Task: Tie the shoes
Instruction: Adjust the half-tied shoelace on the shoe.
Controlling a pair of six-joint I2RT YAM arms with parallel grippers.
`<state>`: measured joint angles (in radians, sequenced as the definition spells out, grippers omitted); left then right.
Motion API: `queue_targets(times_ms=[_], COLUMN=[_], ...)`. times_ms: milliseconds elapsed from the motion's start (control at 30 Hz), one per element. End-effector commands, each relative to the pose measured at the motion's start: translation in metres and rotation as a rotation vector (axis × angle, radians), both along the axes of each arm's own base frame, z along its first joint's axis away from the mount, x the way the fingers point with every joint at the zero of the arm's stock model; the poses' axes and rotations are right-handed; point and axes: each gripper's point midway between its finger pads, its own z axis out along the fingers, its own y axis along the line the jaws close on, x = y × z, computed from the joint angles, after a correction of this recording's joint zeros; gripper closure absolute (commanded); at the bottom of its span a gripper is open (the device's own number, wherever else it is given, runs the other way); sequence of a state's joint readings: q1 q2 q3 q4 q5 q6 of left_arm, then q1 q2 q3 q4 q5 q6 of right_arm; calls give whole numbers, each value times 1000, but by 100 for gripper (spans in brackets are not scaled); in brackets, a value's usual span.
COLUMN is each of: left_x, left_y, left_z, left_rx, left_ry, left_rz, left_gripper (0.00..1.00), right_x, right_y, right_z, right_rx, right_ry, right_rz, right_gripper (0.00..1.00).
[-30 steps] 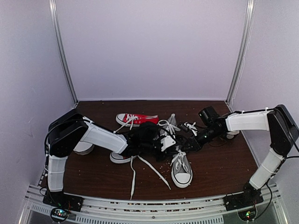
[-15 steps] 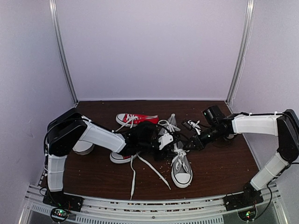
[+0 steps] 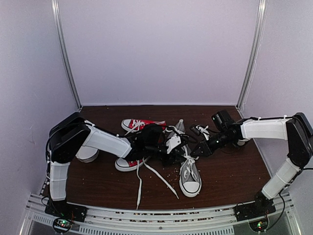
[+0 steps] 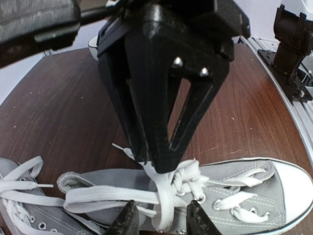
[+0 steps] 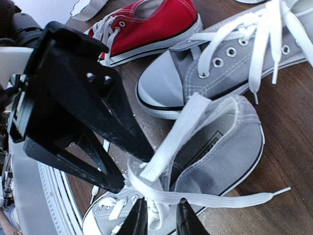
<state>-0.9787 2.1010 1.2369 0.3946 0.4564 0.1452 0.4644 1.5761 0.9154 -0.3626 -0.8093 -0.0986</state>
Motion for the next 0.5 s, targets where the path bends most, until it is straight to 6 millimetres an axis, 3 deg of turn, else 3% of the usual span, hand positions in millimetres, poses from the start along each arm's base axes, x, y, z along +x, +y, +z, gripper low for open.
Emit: queue_targets(times_ms=[0,233,467], left_x=[2,6,9], left_y=[-9,-12,-9], left_z=[14,9,2], left_rx=[-61,-38,-21], left_ry=[-8,-17,-18], left_rz=[-23,-15,7], left_gripper=[65,66,67], right_x=[19,9,18], right_y=[-10,9,17], right_z=[1,14,1], right_rx=[-7,112,88], right_ry=[-12,-9,3], right_rz=[-57,65,84], right_gripper=[76,62,61])
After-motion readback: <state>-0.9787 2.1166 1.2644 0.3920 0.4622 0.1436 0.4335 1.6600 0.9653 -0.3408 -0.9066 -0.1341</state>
